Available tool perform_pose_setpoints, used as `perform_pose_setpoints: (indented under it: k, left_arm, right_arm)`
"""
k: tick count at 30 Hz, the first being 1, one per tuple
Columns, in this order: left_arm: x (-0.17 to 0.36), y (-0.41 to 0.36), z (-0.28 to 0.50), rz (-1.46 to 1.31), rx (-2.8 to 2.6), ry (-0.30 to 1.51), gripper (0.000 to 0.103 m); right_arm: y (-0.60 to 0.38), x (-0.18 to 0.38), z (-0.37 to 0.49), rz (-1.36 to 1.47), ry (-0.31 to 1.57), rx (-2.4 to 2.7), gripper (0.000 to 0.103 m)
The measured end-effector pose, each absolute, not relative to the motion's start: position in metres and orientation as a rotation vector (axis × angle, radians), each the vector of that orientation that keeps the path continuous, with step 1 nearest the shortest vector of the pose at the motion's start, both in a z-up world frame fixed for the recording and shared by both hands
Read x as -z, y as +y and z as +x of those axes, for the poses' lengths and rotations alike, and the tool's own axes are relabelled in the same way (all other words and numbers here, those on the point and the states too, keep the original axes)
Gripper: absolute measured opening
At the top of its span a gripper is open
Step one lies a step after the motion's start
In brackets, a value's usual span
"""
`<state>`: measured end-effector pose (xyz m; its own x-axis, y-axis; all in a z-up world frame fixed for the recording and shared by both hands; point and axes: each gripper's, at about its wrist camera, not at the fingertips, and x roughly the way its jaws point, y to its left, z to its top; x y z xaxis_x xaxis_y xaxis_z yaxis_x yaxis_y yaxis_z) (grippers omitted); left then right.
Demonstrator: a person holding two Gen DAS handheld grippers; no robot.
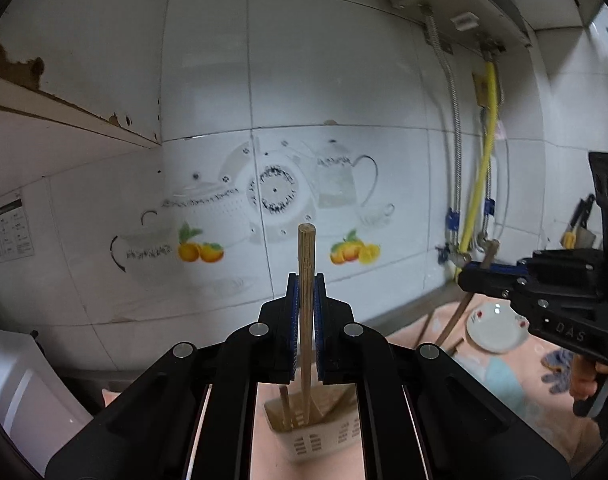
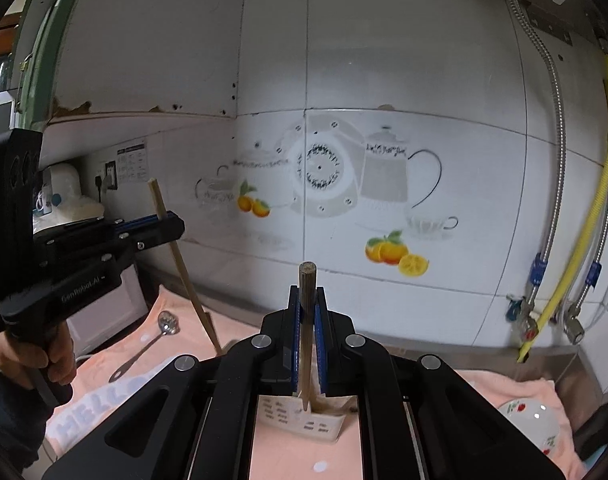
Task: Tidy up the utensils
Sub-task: 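Raise the left tool's chopstick into the white holder while the right tool inserts its chopstick, then open the left tool while the right tool opens, releasing both chopsticks into the holder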
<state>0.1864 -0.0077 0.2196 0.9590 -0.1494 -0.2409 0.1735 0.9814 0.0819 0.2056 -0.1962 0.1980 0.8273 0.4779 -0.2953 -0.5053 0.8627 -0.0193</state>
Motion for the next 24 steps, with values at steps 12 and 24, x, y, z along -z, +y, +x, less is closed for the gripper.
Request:
perform_pose_setpoints:
  k: [12,24]
  left_arm:
    - [-0.175,0.009,0.231,0.034,0.137,0.337,0.006]
    - [-0.154,0.015,0.228,0.024,0.147,0.393,0.007]
  right_arm:
    - [-0.190,-0.166,0.246,-0.092,0.362,-0.490,0.006]
    - [-0.185,-0.127,0.262,-0.074,0.461,-0.501,0.007]
